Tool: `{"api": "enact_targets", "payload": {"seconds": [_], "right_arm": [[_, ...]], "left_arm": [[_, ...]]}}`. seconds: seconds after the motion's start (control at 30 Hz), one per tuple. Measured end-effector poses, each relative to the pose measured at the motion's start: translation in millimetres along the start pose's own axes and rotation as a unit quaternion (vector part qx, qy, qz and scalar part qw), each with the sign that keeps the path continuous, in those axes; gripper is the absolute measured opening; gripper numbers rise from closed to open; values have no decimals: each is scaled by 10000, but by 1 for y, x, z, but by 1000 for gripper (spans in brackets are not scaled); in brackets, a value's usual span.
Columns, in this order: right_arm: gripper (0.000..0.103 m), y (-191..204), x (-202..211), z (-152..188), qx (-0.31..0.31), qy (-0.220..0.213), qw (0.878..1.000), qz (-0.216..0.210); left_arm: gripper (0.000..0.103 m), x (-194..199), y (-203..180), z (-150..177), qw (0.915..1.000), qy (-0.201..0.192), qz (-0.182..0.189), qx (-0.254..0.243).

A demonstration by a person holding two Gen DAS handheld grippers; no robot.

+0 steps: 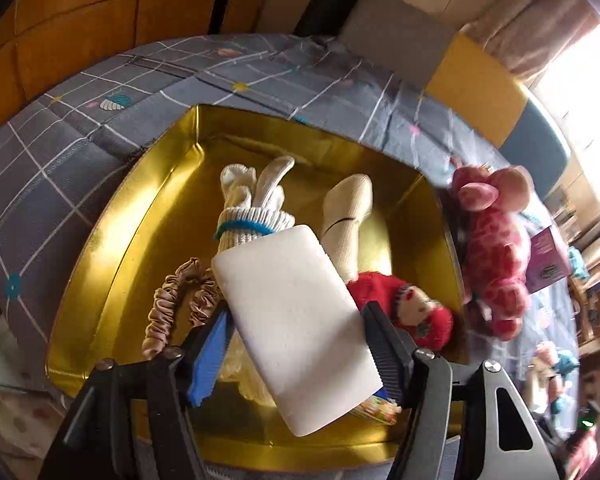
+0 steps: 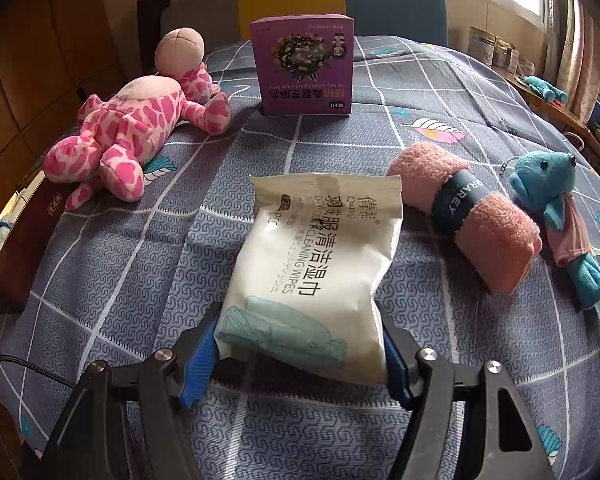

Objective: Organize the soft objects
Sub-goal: 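Lower the white sponge into the gold tray and open the left tool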

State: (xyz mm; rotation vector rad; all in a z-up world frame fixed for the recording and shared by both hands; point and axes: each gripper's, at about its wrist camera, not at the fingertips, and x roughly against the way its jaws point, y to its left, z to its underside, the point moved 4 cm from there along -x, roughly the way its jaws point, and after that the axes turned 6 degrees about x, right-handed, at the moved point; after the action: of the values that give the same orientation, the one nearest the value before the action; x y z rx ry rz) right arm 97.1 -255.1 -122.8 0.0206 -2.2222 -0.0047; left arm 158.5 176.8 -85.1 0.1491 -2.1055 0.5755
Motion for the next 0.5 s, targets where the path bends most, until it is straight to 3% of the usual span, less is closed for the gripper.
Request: {"api": "enact_targets", "payload": {"seconds": [0.07, 0.13, 0.2, 0.3, 0.5], "right_arm": [[71, 0, 0, 0, -5, 1, 10000, 2], [71, 0, 0, 0, 4, 5, 10000, 1], [71, 0, 0, 0, 2, 5, 10000, -5], [71, 0, 0, 0, 5, 1, 10000, -1], [71, 0, 1, 0, -10, -38, 10000, -1]], "left_arm": [[72, -13, -4, -1, 9997, 72, -9, -219], [75, -21, -1, -3, 9993, 94, -257, -239], [78, -21, 3, -4, 9996, 83, -247, -138], [84, -7, 6, -3, 9994, -187, -266, -75], [85, 27, 7, 4, 9937, -796, -713, -350]]}}
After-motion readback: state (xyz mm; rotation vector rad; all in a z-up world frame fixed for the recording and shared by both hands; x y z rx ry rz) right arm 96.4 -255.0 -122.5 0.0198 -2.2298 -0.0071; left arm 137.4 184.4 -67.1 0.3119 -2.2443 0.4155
